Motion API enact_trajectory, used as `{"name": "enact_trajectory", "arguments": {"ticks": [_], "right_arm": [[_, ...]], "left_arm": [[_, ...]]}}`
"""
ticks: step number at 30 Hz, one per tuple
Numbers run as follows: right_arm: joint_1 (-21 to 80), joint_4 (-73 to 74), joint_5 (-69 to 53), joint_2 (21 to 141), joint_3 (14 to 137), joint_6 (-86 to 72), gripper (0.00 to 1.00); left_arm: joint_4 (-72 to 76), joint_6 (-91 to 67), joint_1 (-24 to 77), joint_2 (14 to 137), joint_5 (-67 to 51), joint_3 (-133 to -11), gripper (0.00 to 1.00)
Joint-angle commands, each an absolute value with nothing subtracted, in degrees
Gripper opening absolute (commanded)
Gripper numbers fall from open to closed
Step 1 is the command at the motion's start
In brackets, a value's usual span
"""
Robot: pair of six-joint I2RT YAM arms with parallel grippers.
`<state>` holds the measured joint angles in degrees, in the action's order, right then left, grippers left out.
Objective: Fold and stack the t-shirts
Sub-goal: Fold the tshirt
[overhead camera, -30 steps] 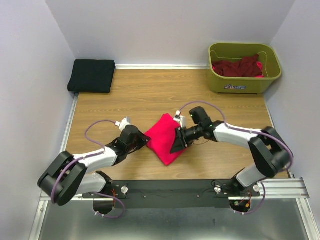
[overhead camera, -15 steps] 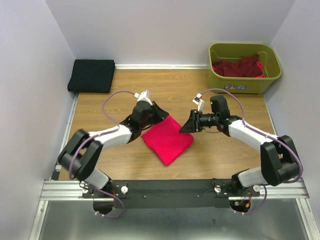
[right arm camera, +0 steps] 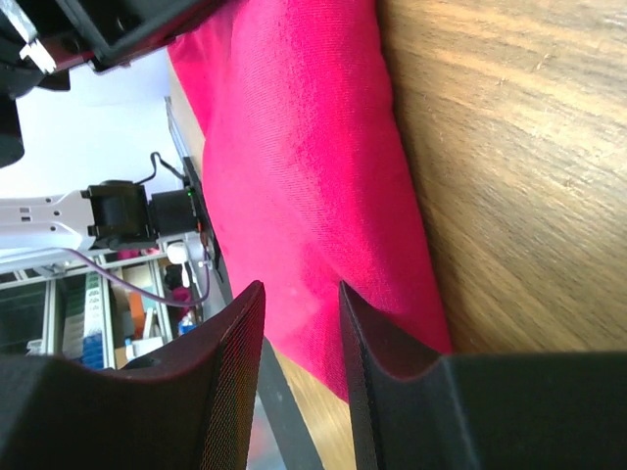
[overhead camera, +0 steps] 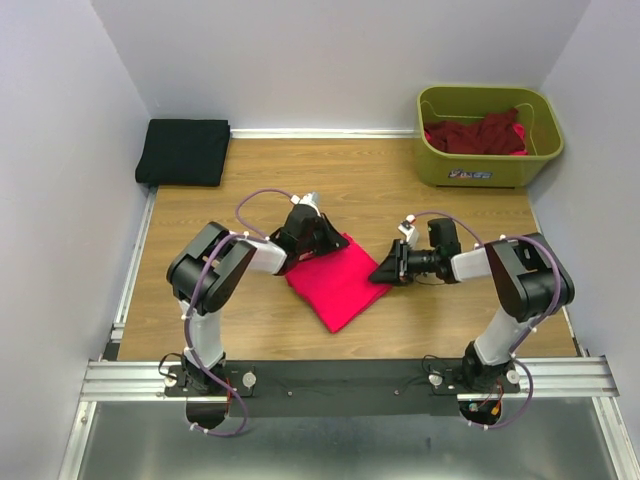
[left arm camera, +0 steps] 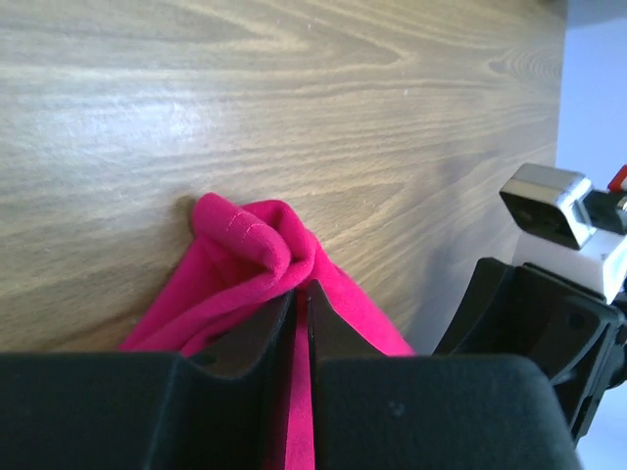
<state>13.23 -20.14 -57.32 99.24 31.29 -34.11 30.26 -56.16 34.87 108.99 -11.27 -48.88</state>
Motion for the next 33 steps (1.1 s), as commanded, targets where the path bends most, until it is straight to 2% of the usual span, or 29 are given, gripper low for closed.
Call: {"name": "enact_trajectory", "arguments": {"ticks": [1,3,8,14,17,21,24,28,33], "right_arm": [[12.48,-22.15,-52.92,98.28,28.39,-34.01,0.44],[12.48,-20.14,-52.74,96.34,29.00,-33.93,0.44],[12.66,-12.49,-52.73,87.82,33.91,-32.43,0.44],[13.80,-12.65,-54.31,84.99,40.24,-36.03,0.45],[15.64,-15.45,-55.19,87.27,43.50,-39.28,0.45],[17.93,-26.87,-53.88,93.93,44.38,-46.05,0.45],[19.07,-31.44,-53.17,98.77,45.17,-47.63,0.45],[19.16,-34.62,-52.91,110.36,44.65,-47.55,0.45],[18.99,-37.79,-52.30,117.59,42.10,-46.06,0.45]], "left_arm": [[31.20,-55.55,33.14,109.86,-12.04,-47.72,0.16],[31.20,-55.02,32.78,108.90,-11.87,-47.81,0.17],[29.63,-52.48,32.52,103.20,-9.67,-48.25,0.28],[28.04,-52.64,32.70,93.53,-5.46,-43.96,0.31],[26.81,-53.43,32.70,88.25,-3.35,-39.91,0.31],[26.81,-55.28,32.70,84.56,-2.55,-33.67,0.31],[27.07,-57.04,32.87,83.94,-2.03,-29.45,0.26],[28.30,-58.71,32.70,83.50,2.10,-23.31,0.22],[29.00,-62.83,32.70,83.41,2.11,-18.99,0.18]]}}
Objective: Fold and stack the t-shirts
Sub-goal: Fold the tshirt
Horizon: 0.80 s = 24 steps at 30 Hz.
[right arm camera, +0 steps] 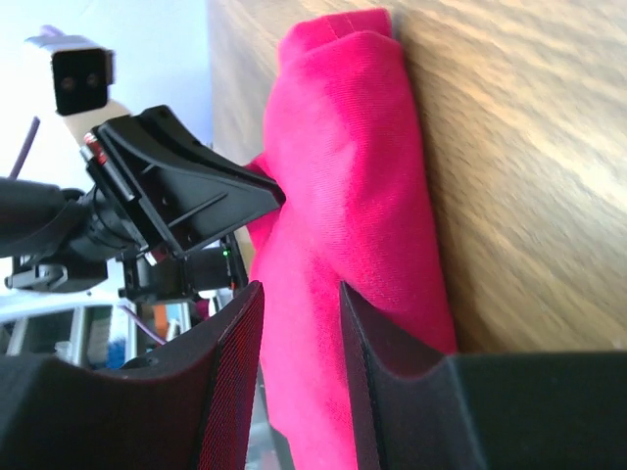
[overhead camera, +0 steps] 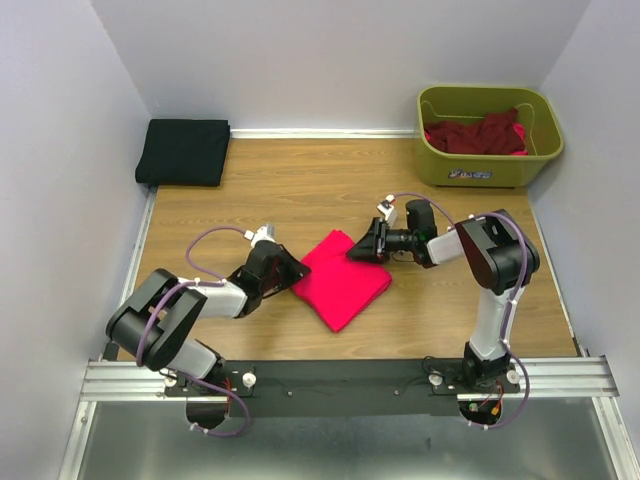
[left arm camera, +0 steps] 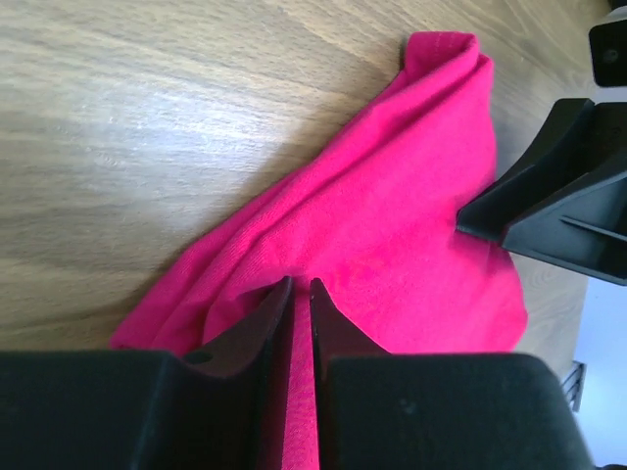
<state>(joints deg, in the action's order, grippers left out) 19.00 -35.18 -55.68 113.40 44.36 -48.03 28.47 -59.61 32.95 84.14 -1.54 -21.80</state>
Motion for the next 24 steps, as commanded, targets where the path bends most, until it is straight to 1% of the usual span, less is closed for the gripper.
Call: {"name": "enact_trajectory", "arguments": {"ticks": [1,6,10,11,13,17,20,24], "right_arm": [[18.81,-37.79,-52.21,117.95,41.75,-45.62,0.45],[18.81,-37.27,-52.82,111.37,42.01,-47.19,0.45],[20.56,-35.95,-53.79,109.69,48.59,-49.92,0.45],[21.09,-35.60,-53.62,110.04,52.17,-50.18,0.45],[22.58,-34.72,-52.92,112.31,56.75,-50.53,0.45],[23.99,-34.28,-50.81,118.63,61.25,-51.15,0.45],[24.26,-34.28,-49.58,123.90,63.27,-51.68,0.45],[24.26,-34.19,-48.34,127.61,63.28,-51.33,0.45]], "left_arm": [[29.26,-63.45,32.78,82.97,2.37,-17.33,0.18],[28.22,-62.32,32.61,79.64,3.43,-16.17,0.17],[26.98,-60.56,32.61,78.84,3.87,-17.05,0.18],[26.46,-59.95,32.69,78.75,3.87,-17.66,0.17],[25.93,-59.24,32.61,78.75,3.87,-18.19,0.18],[24.88,-58.80,32.61,78.58,4.13,-18.54,0.18],[23.39,-59.06,32.61,78.66,4.22,-18.72,0.18],[22.06,-59.68,32.69,79.27,4.04,-18.90,0.18]]}}
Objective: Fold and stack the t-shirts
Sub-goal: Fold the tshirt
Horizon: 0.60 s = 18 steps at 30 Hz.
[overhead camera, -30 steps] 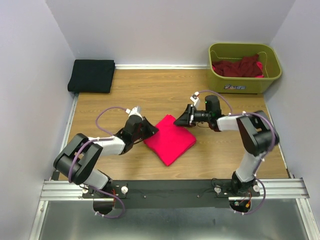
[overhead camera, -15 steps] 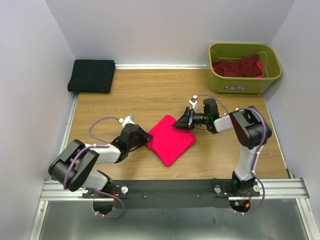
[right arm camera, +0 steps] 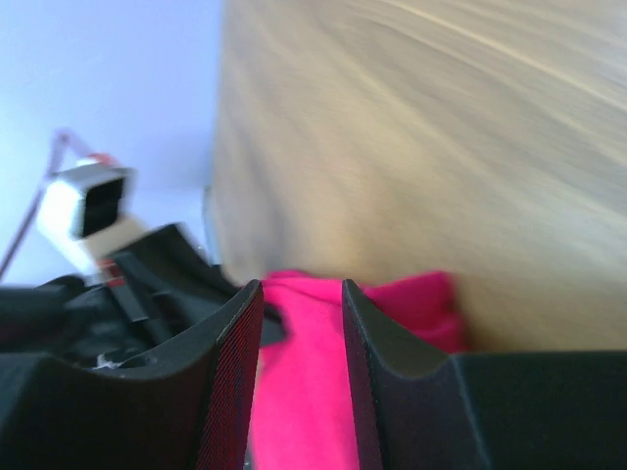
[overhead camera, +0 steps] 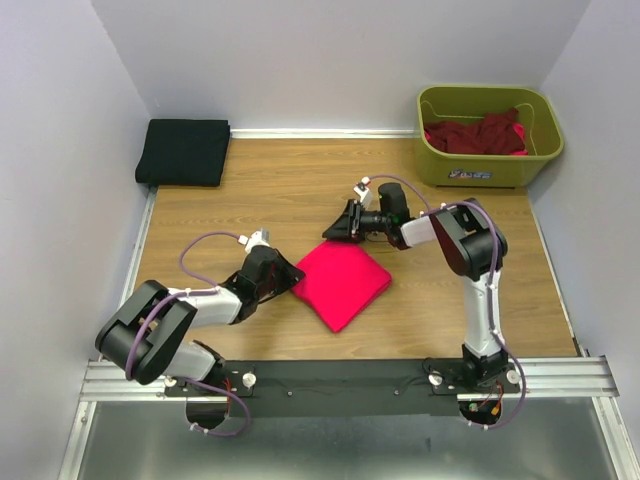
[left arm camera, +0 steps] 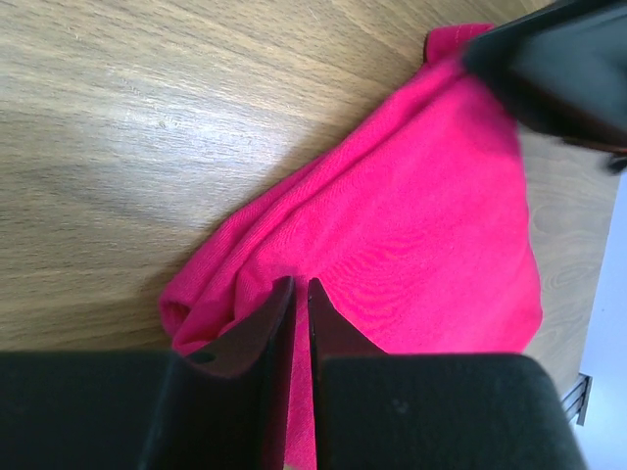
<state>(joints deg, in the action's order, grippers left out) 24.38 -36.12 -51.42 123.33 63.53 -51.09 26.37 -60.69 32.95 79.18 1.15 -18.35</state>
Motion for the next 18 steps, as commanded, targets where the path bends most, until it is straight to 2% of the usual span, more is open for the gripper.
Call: {"name": "enact_trajectory", "arguments": {"ticks": [1,6,11,14,18], "right_arm": [[24.26,-34.19,-48.34,127.88,63.02,-51.07,0.45],[24.26,-31.65,-47.38,125.25,61.44,-48.61,0.45],[24.26,-27.16,-42.81,111.64,54.94,-41.94,0.45],[24.26,-18.74,-39.65,102.68,50.82,-34.74,0.46],[24.26,-13.54,-41.12,95.47,43.45,-30.77,0.46]], "left_arm": [[21.80,-59.50,32.61,79.45,4.04,-19.07,0.18],[17.76,-57.05,32.17,80.85,5.18,-22.05,0.18],[12.13,-51.59,30.76,85.08,7.38,-30.57,0.18],[11.25,-48.70,30.32,88.23,8.26,-35.23,0.18],[11.08,-42.90,30.24,94.37,7.12,-41.12,0.18]]}}
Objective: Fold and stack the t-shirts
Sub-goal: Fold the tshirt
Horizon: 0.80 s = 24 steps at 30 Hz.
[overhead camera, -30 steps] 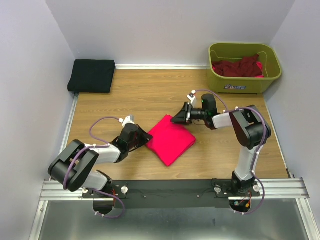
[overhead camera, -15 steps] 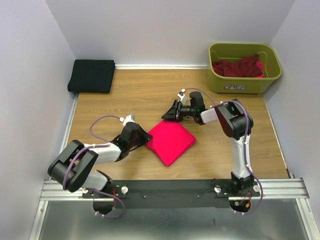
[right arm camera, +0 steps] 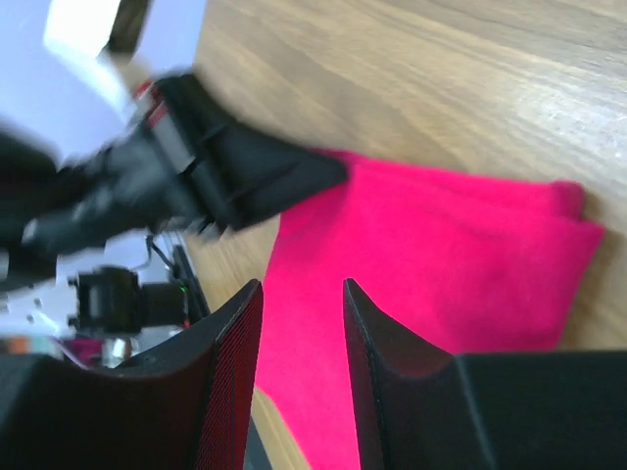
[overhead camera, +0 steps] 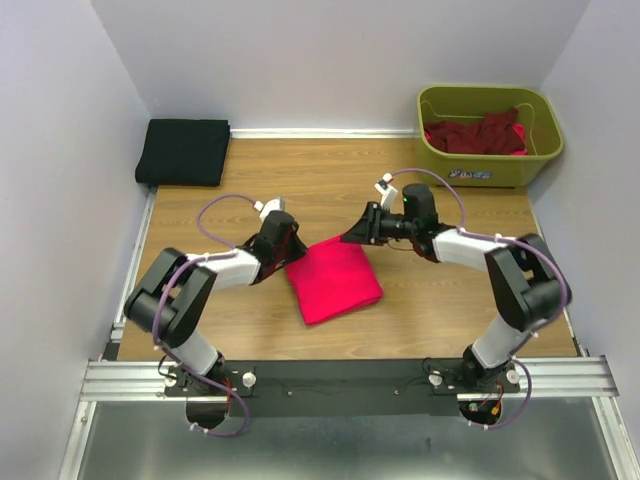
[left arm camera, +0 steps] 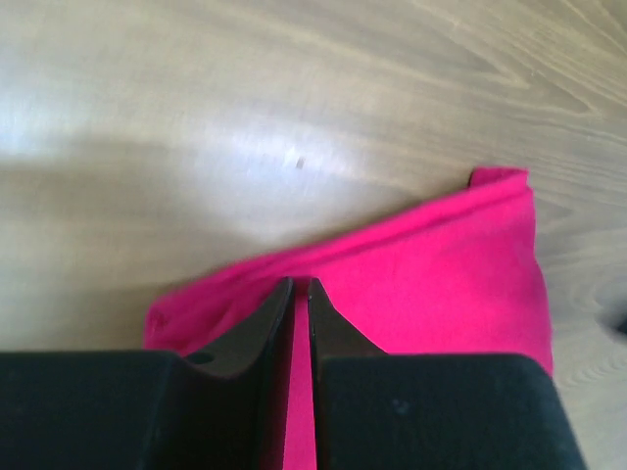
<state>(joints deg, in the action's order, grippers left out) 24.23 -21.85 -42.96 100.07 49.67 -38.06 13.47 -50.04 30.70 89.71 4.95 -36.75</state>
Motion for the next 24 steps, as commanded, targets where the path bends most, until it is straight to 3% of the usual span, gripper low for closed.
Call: {"name": "enact_trajectory", "arguments": {"ticks": [1,8,16,20,24], "right_arm": [[24.26,-13.54,-41.74,94.41,41.59,-30.67,0.46],[24.87,-13.36,-39.72,86.66,28.23,-30.50,0.46],[28.64,-17.57,-38.32,82.18,20.31,-36.81,0.45],[37.60,-18.90,-34.90,81.38,22.92,-43.06,0.45],[44.12,-11.36,-33.49,83.32,34.52,-40.00,0.46]], "left_arm": [[10.81,-39.93,30.23,95.61,6.86,-42.61,0.18],[7.12,-33.49,30.15,104.76,3.52,-56.32,0.23],[4.84,-31.64,30.15,110.48,0.70,-62.31,0.25],[3.69,-32.08,30.15,109.08,2.19,-65.38,0.28],[1.59,-34.71,29.80,101.01,7.11,-65.04,0.34]]}}
